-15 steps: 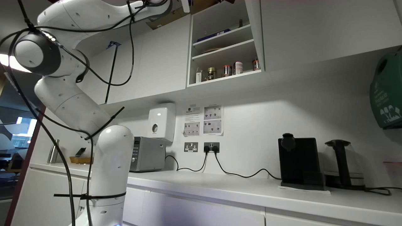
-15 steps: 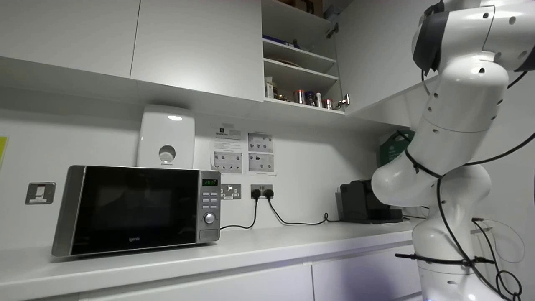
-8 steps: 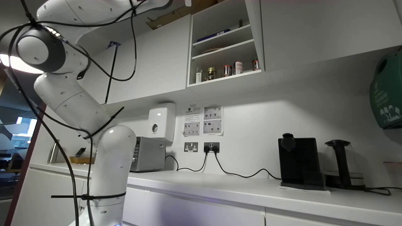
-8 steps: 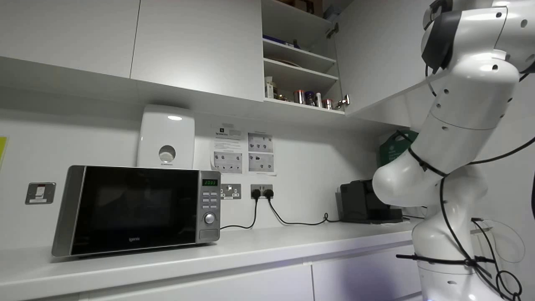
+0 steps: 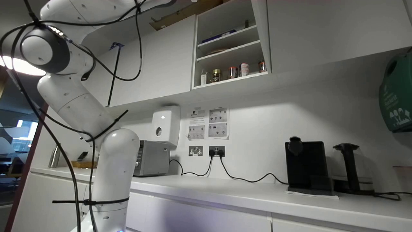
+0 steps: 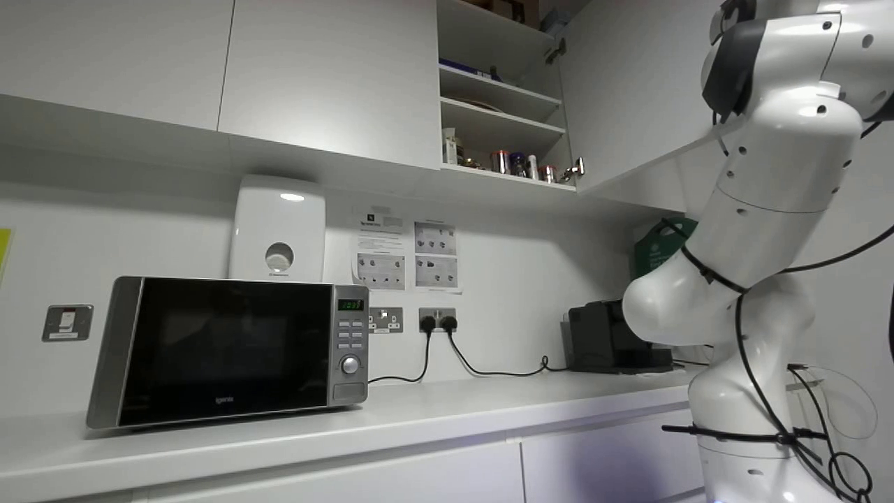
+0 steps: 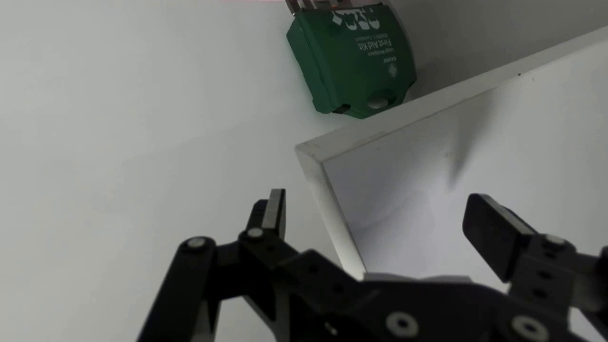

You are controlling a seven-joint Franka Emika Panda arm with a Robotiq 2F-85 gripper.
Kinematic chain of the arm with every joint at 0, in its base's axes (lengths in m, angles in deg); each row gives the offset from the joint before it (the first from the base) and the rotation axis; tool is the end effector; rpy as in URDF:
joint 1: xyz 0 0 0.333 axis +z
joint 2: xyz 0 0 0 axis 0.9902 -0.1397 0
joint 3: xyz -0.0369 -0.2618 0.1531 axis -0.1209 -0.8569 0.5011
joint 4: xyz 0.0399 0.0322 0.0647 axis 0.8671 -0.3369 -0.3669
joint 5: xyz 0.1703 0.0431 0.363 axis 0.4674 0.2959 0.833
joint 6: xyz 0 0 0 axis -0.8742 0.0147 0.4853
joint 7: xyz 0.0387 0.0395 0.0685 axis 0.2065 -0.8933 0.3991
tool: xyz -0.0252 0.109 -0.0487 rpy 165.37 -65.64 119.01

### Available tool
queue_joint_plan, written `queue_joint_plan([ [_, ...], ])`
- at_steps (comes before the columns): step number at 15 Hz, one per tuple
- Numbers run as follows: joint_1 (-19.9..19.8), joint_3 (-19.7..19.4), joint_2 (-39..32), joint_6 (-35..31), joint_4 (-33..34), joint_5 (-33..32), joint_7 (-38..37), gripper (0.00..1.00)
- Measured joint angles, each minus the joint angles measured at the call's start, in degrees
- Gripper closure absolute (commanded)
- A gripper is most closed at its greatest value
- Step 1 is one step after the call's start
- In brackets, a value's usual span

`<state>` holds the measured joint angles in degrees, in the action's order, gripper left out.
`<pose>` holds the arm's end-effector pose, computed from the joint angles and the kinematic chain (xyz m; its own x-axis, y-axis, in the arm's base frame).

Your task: Close the open cabinet door

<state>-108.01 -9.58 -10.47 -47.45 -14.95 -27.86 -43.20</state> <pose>-0.0407 -0.3791 0.8904 -0.1313 -0.4827 0.8659 -0.7681 -0.5026 -0.3966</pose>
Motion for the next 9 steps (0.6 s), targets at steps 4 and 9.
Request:
queue_joint_plan([
  [4, 0.3, 0.0, -1.2, 0.0, 1.1, 0.0, 0.0, 0.0],
  [9, 1.9, -0.4, -2.5, 0.0, 2.9, 0.0, 0.2, 0.0],
])
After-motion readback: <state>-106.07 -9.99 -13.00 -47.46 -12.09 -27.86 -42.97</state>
